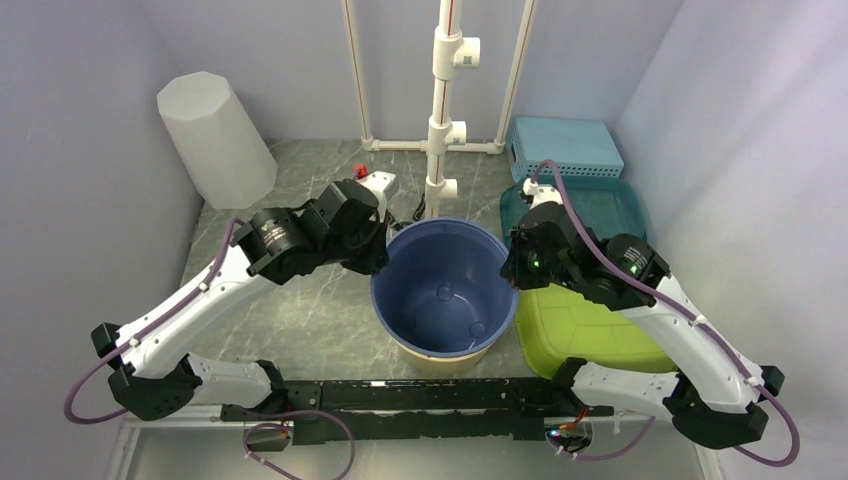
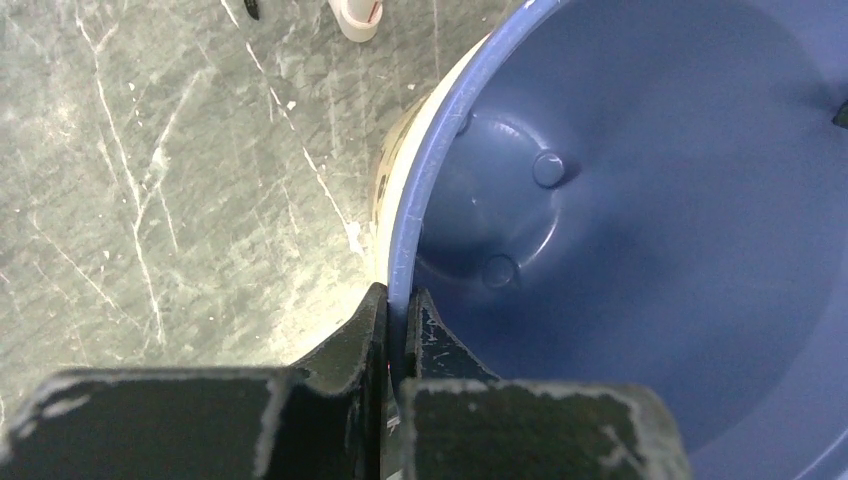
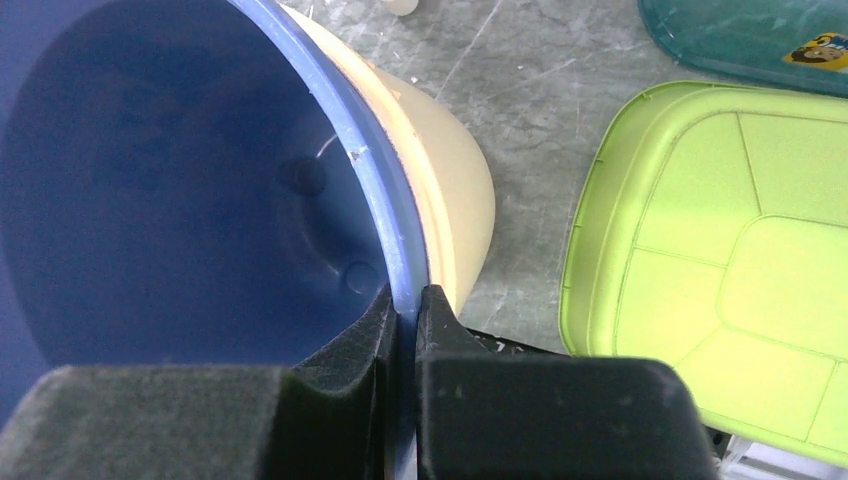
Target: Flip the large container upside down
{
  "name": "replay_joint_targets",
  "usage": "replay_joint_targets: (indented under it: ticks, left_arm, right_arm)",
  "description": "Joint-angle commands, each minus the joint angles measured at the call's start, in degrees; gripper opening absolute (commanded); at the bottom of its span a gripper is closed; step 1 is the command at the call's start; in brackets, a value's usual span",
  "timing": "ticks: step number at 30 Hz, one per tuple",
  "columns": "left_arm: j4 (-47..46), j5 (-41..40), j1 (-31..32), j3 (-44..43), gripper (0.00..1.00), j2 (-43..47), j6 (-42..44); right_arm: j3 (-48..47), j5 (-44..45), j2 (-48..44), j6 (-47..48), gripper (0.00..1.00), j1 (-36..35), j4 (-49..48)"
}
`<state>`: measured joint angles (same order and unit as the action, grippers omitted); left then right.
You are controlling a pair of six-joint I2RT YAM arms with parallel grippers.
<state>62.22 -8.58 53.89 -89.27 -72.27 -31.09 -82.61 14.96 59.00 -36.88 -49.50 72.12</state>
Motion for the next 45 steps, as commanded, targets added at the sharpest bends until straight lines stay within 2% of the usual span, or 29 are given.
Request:
replay_joint_targets:
  ticks: [1, 3, 10, 14, 18, 21, 24, 25, 26, 30, 32, 36, 41, 45]
  left_arm:
    - [-4.6, 6.3, 0.3, -4.6, 0.03, 0.1, 2.6]
    - [-5.7, 7.6, 0.4, -4.4, 0.03, 0.5, 2.8]
    - [-8.9, 10.7, 0.3, -2.5, 0.03, 1.1, 2.8]
    - [-12.3, 12.6, 0.4, -0.1, 0.02, 2.0, 2.1]
    - [-12.7, 12.6, 0.4, 0.3, 0.03, 2.4, 2.0]
    - [-12.9, 12.0, 0.3, 0.4, 0.03, 3.0, 2.1]
    - [-12.3, 10.6, 0.4, 0.2, 0.03, 3.4, 2.2]
    - [-11.8, 9.1, 0.4, 0.1, 0.03, 3.6, 2.1]
    - [-11.0, 8.7, 0.4, 0.0, 0.11, 3.9, 2.0]
    - [-10.2, 1.4, 0.4, 2.3, 0.64, 8.8, 1.1]
    - [-12.0, -1.6, 0.3, 4.8, 0.75, 13.0, 0.4]
    - [-13.4, -5.4, 0.4, 8.3, 0.8, 19.9, -1.7]
    - [-9.9, -3.1, 0.4, 10.4, 0.79, 20.2, -3.7]
    - [-11.2, -1.2, 0.4, 14.6, 0.78, 20.5, -6.1]
  right_arm:
    - [-3.0, -4.8, -1.4, 1.5, 0.11, -0.3, -7.2]
    - [-3.0, -5.0, -0.4, 2.2, 0.16, -0.3, -6.3]
    - [-1.7, -7.5, 3.6, 3.8, 0.21, -0.3, -7.1]
    - [-0.2, -9.1, 3.4, 3.4, 0.36, -0.3, -9.9]
    - [0.8, -7.6, 3.6, 2.6, 0.39, -0.3, -10.8]
    - [1.0, -4.7, 3.9, 1.9, 0.22, -0.3, -10.4]
    - [0.4, -0.7, 3.8, 1.5, 0.0, -0.3, -8.6]
    - [0.1, 0.5, 3.5, 1.4, 0.0, -0.3, -7.9]
    - [-0.1, 1.3, 3.1, 1.5, 0.0, -0.2, -7.5]
    - [0.5, -0.5, -0.4, 2.2, 0.0, 1.7, -8.4]
    - [1.3, -3.4, -1.1, 2.5, 0.0, 3.7, -8.6]
    - [3.6, -5.0, -1.4, 2.1, 0.0, 6.0, -8.6]
    - [4.6, -7.2, -2.8, 1.3, 0.0, 10.0, -9.1]
    - [4.7, -8.1, -4.6, 0.5, 0.0, 12.3, -9.1]
